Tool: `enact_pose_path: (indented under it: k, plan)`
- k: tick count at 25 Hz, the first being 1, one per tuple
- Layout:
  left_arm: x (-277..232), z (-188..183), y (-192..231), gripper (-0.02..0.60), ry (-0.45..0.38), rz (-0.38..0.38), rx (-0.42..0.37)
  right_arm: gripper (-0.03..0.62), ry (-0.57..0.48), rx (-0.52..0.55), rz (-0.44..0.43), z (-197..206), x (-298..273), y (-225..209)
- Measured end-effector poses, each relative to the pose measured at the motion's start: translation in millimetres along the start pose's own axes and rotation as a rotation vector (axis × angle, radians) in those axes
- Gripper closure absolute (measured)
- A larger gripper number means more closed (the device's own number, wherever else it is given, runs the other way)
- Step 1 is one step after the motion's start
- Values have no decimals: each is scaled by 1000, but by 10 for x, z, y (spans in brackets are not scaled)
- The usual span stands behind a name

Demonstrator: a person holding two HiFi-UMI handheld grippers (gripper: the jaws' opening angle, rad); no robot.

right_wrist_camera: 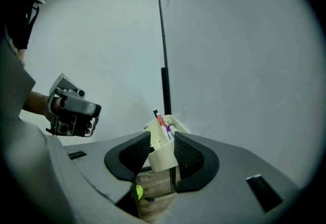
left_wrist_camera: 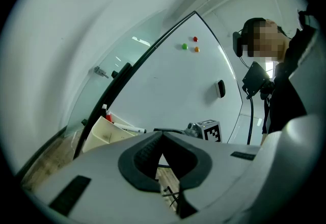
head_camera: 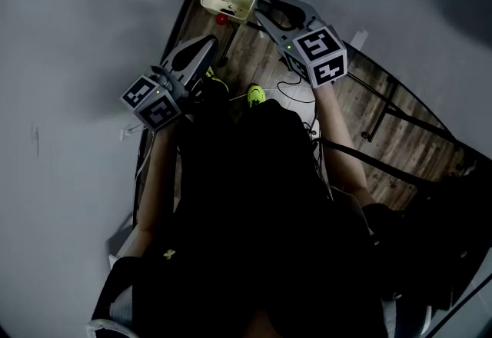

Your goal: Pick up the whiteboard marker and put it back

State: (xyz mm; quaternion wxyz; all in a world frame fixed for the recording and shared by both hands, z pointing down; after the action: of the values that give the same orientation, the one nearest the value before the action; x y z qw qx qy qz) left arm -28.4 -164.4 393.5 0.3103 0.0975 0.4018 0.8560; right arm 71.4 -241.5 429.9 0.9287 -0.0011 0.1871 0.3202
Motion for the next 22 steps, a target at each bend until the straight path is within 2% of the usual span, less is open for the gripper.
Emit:
enact_pose_path:
  k: [9,19,20,22]
  plan:
    - [91,315,-146,578,48,8,18,454,40,-51,10,229,254,259]
    - [283,486,-215,578,93,81,15,489,52,-70,14,217,432,815]
    - [336,494,-221,578,98,85,13,498,52,-69,13,184,446,886]
    - [439,497,-235,578,103,89,9,558,53,-60,10,127,482,1020]
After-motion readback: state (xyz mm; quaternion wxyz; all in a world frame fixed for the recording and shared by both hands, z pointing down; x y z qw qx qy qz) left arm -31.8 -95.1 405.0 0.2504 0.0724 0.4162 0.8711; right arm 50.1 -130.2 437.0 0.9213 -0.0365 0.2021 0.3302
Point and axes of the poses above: the fingertips, and each gripper's own axes: x backward along the fingers, y to its left, z out of its underside, the point moved 1 cm from there along x, backward along the fingers, and after that the axes turned 13 degrees about x, right-handed, at the moved point
